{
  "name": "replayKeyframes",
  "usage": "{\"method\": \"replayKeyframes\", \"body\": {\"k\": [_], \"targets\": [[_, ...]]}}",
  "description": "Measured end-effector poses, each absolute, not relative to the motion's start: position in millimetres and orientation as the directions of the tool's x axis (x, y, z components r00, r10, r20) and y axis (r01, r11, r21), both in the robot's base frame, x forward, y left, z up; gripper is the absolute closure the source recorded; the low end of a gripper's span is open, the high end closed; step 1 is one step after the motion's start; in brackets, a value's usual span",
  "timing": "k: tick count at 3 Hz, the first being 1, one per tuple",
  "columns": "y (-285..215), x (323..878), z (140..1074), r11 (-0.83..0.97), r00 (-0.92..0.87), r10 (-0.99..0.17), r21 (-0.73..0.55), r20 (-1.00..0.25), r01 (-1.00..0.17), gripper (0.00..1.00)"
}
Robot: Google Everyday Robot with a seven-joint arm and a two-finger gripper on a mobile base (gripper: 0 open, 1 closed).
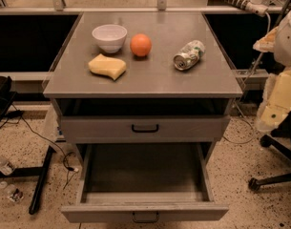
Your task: Close middle drawer
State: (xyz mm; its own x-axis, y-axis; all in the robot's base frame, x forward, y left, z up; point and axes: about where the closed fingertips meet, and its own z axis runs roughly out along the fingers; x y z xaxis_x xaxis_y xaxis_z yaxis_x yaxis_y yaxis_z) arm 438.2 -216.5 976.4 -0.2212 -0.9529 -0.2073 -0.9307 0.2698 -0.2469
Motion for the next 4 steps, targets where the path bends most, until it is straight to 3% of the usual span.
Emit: {"method": "replayKeyframes", "body": {"k": [3, 4], "targets": [[-207, 414, 893, 0.243, -0.2, -0.957, -0.204, -0.21, -0.948, 0.0], [-205, 403, 836, 0.249, -0.208, -0.952, -0.172, -0.224, -0.953, 0.15]]}}
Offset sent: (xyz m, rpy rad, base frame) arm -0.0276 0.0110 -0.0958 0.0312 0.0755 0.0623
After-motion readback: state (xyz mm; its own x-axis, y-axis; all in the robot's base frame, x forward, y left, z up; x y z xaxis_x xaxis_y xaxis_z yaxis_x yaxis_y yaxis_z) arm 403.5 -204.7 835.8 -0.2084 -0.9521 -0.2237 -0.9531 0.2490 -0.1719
